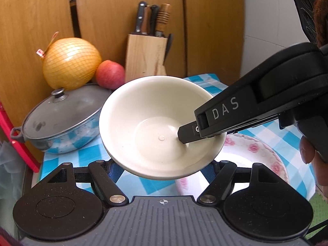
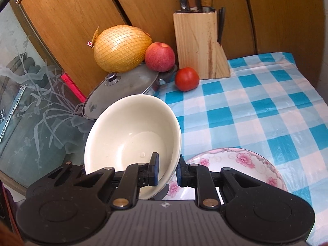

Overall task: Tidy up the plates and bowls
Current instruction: 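Lift the nested cream bowls with the right gripper toward the floral plate stack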

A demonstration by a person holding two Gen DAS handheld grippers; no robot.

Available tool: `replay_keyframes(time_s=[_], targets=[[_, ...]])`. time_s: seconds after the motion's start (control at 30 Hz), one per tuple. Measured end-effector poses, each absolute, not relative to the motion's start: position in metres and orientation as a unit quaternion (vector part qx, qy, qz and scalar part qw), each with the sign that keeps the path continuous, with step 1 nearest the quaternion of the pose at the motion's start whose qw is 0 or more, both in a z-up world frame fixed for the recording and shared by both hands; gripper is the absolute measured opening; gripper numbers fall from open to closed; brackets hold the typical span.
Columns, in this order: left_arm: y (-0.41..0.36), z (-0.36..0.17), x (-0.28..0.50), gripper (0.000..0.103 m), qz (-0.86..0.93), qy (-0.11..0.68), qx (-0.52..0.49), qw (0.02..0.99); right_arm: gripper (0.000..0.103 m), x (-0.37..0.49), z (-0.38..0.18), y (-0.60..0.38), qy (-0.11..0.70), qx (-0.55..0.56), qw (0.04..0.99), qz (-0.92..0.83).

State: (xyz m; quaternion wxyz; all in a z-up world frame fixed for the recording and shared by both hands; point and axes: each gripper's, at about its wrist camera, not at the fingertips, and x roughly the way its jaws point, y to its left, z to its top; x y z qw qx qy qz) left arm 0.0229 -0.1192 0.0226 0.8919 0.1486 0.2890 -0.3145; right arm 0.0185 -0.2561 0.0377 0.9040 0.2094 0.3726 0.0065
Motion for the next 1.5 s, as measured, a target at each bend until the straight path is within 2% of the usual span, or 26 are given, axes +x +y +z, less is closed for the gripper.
replay_keyframes(time_s=[0.7, 1.5], targets=[[-0.156, 0.012, -0.022, 0.084, -0.365, 0.291, 0.192, 0.863, 0.019, -0.040, 0.023, -0.288, 0.372, 0.248, 0.893, -0.042], [-0.168, -0.002, -0.027, 0.084, -0.389, 0.320, 0.198, 0.840, 0.020, -0.054, 0.008, -0.296, 0.389, 0.248, 0.886, -0.053]])
